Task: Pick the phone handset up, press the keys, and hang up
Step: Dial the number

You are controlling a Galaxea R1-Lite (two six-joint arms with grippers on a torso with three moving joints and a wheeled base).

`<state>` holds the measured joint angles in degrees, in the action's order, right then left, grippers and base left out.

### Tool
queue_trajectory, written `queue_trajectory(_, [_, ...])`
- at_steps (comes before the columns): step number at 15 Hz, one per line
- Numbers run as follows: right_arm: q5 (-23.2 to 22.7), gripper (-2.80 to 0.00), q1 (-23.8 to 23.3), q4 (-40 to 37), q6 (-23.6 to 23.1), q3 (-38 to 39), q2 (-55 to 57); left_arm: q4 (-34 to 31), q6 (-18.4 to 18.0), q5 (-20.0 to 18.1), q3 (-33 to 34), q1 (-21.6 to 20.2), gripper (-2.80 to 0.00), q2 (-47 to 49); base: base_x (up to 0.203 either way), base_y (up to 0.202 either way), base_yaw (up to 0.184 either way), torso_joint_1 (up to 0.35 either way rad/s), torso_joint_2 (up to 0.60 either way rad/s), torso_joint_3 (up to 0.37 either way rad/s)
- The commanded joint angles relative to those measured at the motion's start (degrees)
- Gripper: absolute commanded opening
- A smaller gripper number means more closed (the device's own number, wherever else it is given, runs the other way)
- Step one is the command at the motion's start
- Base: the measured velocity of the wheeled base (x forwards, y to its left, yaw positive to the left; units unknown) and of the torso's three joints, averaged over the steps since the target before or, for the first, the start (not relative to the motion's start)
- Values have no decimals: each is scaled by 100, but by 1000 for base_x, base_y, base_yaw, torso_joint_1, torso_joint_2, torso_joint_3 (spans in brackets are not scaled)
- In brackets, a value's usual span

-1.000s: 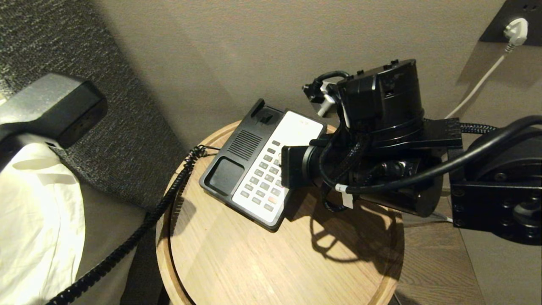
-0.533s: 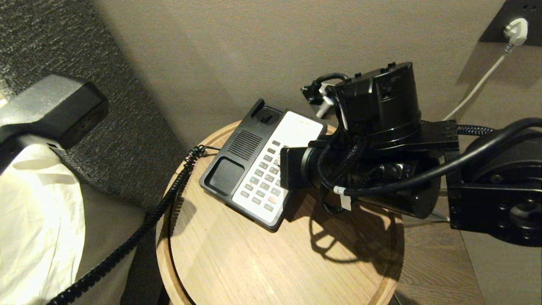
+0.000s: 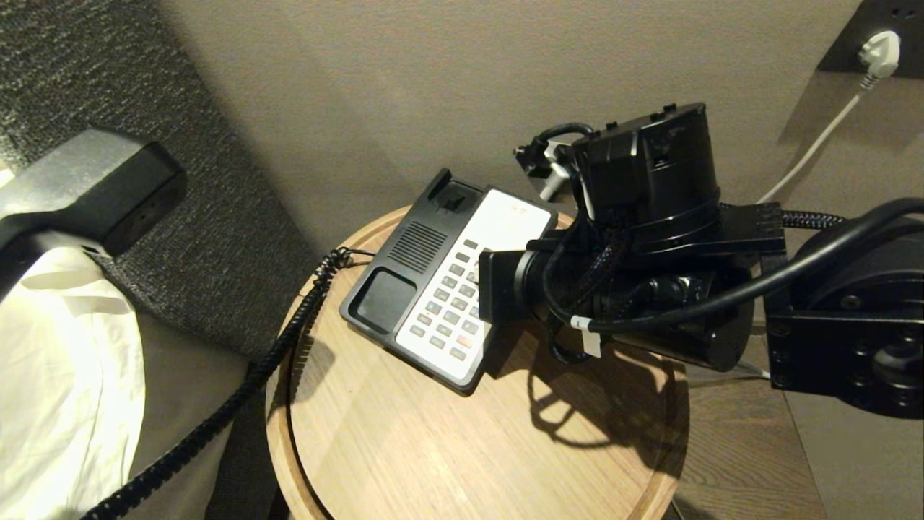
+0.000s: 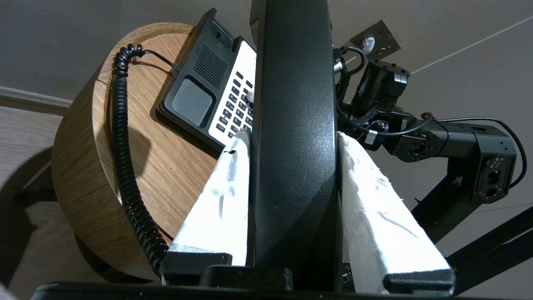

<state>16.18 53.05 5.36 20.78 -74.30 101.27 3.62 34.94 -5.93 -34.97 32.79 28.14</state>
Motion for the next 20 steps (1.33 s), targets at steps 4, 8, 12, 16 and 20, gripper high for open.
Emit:
queue_trajectory(4, [8,-280,12,26,5,-3,76,7,22,-4,-9,-1,-280,-1,0,0,0,0,0,0])
queue_trajectory(8, [17,-280,30,26,5,-14,151,7,22,-2,-27,-1,-280,-1,0,0,0,0,0,0])
queue_trajectory(12, [17,-280,38,35,5,-30,183,7,22,5,-27,-1,-280,-10,0,0,0,0,0,0])
queue_trajectory(16, [-18,-280,65,105,22,-84,113,7,22,5,-9,-1,-280,-10,0,0,0,0,0,0])
queue_trajectory(20, [-18,-280,74,140,14,-84,51,7,22,5,17,-1,-280,-1,0,0,0,0,0,0])
